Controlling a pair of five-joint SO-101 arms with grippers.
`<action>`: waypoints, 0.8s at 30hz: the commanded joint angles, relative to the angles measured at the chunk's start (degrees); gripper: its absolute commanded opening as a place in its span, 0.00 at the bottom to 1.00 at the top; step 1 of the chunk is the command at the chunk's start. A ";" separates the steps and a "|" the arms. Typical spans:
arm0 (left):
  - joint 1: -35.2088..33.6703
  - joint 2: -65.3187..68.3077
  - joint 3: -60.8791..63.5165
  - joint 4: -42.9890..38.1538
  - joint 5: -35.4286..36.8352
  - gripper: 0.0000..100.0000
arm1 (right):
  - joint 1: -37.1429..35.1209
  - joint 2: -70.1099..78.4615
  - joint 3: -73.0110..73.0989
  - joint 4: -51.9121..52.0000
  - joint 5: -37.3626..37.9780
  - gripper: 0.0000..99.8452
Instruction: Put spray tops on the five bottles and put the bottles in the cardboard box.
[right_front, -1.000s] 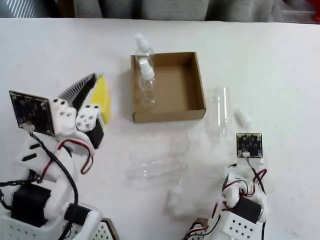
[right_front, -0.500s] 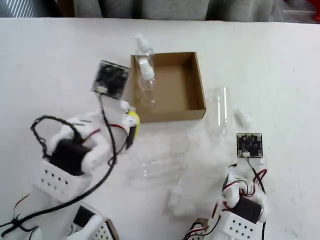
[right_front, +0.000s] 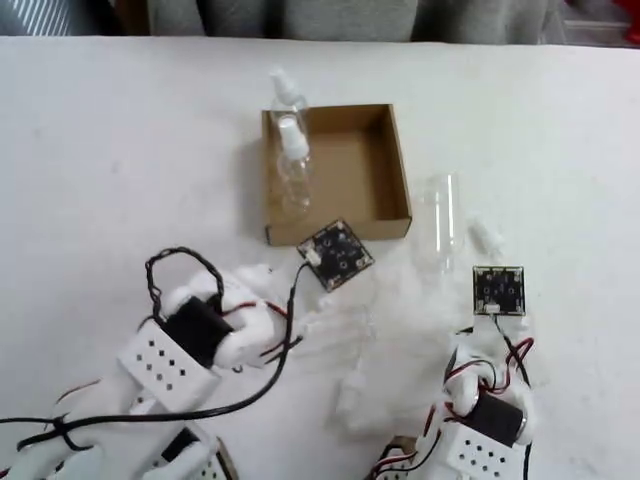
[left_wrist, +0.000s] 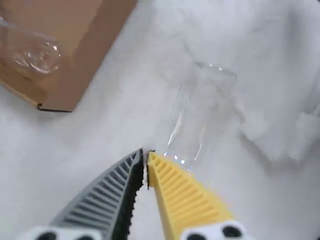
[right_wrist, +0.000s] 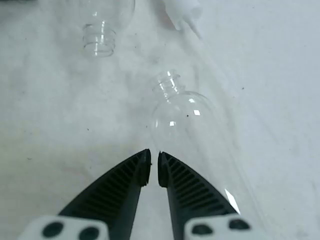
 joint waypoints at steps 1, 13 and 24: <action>-7.96 -0.22 1.93 -1.32 -1.32 0.03 | 0.48 -0.48 -0.09 0.57 0.70 0.02; -49.98 -0.22 15.91 -12.75 -2.64 0.03 | 0.31 -0.48 -2.37 1.10 4.84 0.02; -63.34 -0.22 23.03 -16.62 -14.15 0.03 | -0.31 -0.40 -18.73 4.97 12.75 0.02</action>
